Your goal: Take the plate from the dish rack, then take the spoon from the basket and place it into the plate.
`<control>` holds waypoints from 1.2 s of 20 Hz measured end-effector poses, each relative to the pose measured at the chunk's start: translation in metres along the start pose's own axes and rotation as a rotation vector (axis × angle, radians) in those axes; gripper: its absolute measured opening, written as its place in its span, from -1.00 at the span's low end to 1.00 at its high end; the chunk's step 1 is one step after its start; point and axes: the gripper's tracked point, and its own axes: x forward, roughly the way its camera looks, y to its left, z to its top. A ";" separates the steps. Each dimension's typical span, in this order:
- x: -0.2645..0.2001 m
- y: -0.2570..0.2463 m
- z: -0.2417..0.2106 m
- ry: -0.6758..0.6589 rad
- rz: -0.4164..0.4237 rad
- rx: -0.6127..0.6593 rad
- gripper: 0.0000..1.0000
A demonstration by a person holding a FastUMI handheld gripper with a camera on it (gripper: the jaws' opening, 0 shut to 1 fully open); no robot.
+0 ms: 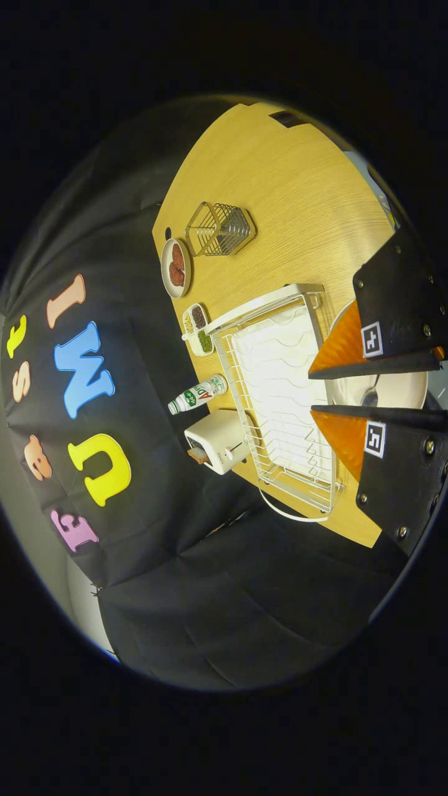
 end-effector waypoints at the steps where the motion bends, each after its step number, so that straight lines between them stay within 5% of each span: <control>1: -0.001 0.001 0.003 -0.003 0.000 -0.005 -0.55; 17: -0.064 -0.001 0.182 -0.357 -0.085 -0.231 -0.54; 21: -0.074 -0.005 0.217 -0.431 -0.132 -0.293 -0.05; 24: -0.081 -0.009 0.233 -0.472 -0.146 -0.284 0.96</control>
